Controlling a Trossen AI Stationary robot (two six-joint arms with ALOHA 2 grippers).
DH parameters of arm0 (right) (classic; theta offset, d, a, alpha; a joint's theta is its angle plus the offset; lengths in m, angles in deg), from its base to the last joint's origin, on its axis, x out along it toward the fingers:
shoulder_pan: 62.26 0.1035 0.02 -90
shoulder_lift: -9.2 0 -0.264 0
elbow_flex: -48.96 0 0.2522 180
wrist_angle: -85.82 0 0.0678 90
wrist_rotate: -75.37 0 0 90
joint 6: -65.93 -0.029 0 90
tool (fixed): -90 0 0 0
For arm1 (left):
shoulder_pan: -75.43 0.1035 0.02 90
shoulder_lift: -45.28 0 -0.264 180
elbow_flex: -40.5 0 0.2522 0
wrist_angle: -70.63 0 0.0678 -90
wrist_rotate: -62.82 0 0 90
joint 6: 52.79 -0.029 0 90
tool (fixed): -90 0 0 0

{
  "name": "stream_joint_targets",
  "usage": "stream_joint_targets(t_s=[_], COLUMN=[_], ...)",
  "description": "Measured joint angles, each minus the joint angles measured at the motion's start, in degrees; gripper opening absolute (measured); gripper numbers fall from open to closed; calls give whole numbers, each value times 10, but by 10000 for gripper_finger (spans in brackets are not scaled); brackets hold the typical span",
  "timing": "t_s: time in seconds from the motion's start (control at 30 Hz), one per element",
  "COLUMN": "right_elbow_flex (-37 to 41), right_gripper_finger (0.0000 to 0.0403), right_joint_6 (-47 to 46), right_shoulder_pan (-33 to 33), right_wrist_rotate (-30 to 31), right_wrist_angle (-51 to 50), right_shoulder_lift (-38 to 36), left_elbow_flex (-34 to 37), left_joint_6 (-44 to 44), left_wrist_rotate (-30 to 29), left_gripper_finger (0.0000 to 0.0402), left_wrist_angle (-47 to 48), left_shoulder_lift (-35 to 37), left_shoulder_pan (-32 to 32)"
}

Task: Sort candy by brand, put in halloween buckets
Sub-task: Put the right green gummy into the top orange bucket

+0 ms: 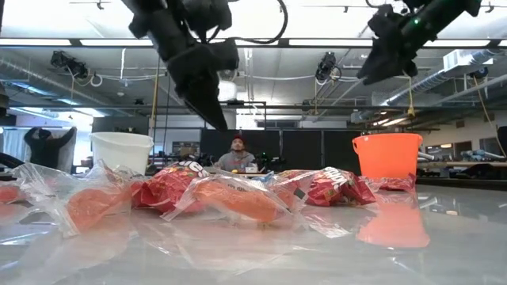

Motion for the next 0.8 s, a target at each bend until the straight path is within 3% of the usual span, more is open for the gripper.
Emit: stream_joint_targets(t_s=[0.17, 0.3, 0.6, 0.8], right_elbow_flex=[49, 119, 137, 139], right_gripper_finger=[173, 174, 174, 174], right_joint_6=[5, 3, 38, 44], right_shoulder_pan=[99, 148, 154, 144], right_wrist_rotate=[79, 118, -13, -50], right_wrist_angle=[67, 193, 373, 346], right_shoulder_lift=[18, 20, 42, 107], left_elbow_flex=[-39, -62, 40, 137], left_joint_6=[13, 36, 93, 89], left_wrist_rotate=[-27, -66, -59, 67], left_gripper_finger=[99, 99, 83, 65], left_wrist_angle=[74, 127, 86, -58], left_shoulder_lift=[3, 49, 144, 118], left_shoulder_pan=[-30, -57, -55, -27])
